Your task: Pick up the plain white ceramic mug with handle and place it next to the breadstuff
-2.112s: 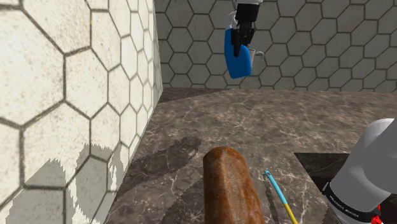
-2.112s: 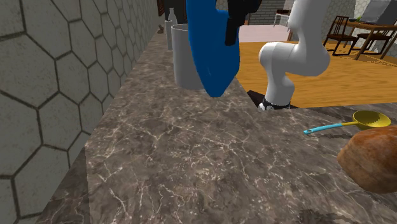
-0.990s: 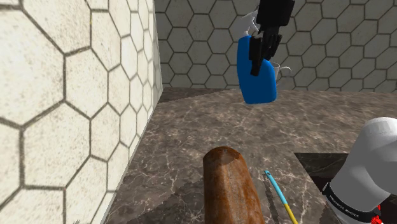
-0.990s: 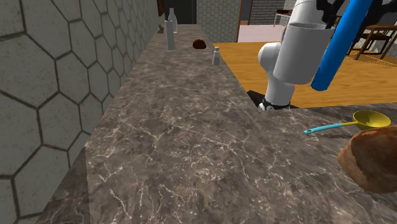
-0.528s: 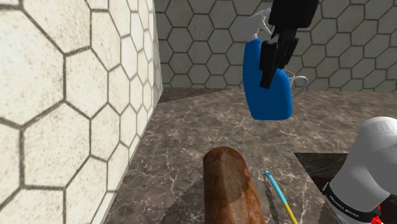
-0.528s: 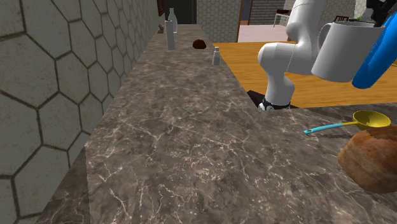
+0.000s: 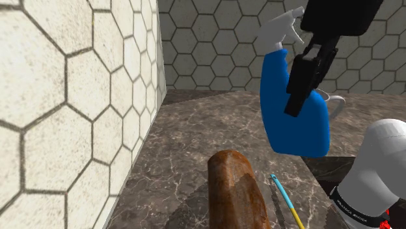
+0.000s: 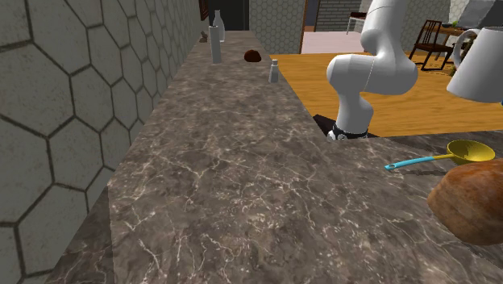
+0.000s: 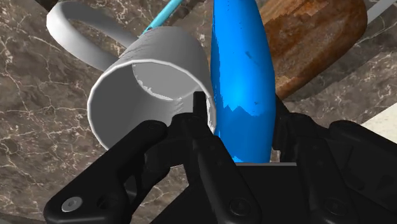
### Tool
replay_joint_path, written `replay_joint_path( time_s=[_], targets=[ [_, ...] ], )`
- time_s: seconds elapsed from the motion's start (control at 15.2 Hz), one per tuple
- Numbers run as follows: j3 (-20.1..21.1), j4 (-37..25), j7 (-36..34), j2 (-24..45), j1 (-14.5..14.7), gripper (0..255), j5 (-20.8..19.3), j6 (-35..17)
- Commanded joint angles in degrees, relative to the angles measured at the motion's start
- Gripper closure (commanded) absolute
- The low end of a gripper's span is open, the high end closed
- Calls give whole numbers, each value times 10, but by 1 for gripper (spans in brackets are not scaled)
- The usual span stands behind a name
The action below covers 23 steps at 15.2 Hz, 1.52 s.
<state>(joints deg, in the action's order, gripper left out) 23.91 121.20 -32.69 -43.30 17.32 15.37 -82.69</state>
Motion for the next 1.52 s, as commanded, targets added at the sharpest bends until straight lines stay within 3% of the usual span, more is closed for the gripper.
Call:
replay_joint_path(
  time_s=[0.0, 0.46, 0.92, 1.45],
  targets=[
    [21, -3, -27, -9, 8, 255, 16, 6],
    [106, -46, -125, -3, 20, 255, 67, 17],
    [206, -119, -226, 29, 10, 255, 105, 20],
    [217, -44, -216, 4, 22, 255, 123, -32]
  ],
)
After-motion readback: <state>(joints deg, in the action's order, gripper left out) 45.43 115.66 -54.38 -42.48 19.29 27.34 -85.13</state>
